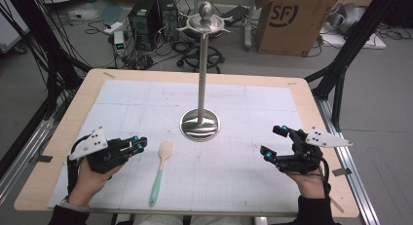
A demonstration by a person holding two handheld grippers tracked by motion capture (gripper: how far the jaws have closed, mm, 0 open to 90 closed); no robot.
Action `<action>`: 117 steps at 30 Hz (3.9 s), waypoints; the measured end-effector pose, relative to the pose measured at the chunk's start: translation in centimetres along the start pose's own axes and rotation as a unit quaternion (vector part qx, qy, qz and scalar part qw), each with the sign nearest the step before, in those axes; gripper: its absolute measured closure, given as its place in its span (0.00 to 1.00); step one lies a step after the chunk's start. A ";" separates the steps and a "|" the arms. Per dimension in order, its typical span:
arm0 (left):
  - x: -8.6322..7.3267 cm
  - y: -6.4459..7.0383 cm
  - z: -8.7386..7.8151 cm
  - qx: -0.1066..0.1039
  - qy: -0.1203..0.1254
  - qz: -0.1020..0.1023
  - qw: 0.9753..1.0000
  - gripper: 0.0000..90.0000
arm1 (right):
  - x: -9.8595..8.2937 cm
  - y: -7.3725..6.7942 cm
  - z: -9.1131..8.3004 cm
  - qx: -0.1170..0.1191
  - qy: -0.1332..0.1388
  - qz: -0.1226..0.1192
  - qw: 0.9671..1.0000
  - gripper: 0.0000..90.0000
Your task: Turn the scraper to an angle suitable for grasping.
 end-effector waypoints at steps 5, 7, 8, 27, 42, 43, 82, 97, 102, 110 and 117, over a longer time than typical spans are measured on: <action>-0.9 0.6 0.8 -0.012 -0.030 -0.008 0.999 1.00 | -0.1 -0.1 0.1 0.000 -0.003 -0.001 1.000 0.13; -1.1 0.9 1.2 -0.022 -0.029 -0.019 0.999 1.00 | -0.1 -0.2 0.1 0.002 -0.004 -0.002 1.000 0.13; -1.2 1.0 1.3 -0.025 -0.032 -0.022 0.999 1.00 | -0.1 -0.2 0.2 0.002 -0.004 -0.003 1.000 0.13; -6.1 0.9 4.7 -0.055 -0.138 -0.080 0.986 1.00 | -0.7 -0.3 -0.1 0.001 -0.014 -0.006 1.000 0.13; -8.1 -0.3 6.8 -0.047 -0.209 -0.108 0.971 1.00 | -0.9 -0.4 -0.4 -0.003 -0.017 -0.008 1.000 0.13; -8.2 -0.3 7.0 -0.053 -0.211 -0.109 0.970 1.00 | -0.9 -0.4 -0.4 -0.003 -0.016 -0.008 1.000 0.13; -9.6 -3.6 1.0 0.039 -0.228 -0.133 0.964 1.00 | -0.7 -0.3 1.4 0.010 -0.024 -0.012 1.000 0.13; -10.1 -3.7 -6.1 0.086 -0.229 -0.149 0.958 1.00 | -0.5 -0.4 2.4 0.019 -0.024 -0.014 0.999 0.13; -10.9 -2.8 -6.4 0.078 -0.251 -0.153 0.953 1.00 | -0.3 -0.4 2.5 0.021 -0.021 -0.013 0.999 0.13; -10.9 -1.4 -5.8 0.055 -0.250 -0.160 0.953 1.00 | -0.3 -0.3 2.5 0.021 -0.017 -0.014 1.000 0.13; -10.6 0.3 -3.2 0.025 -0.254 -0.154 0.954 1.00 | -0.5 -0.4 2.3 0.018 -0.020 -0.017 0.999 0.13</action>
Point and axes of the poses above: each handheld gripper's, and its own axes: z roughly forward along the jaws, x roughly out of its top, y roughly to its right, the point moved 8 cm from there along z, roughly forward along the jaws, and after that the axes turned 9 degrees about -x, right-handed, at the moved point
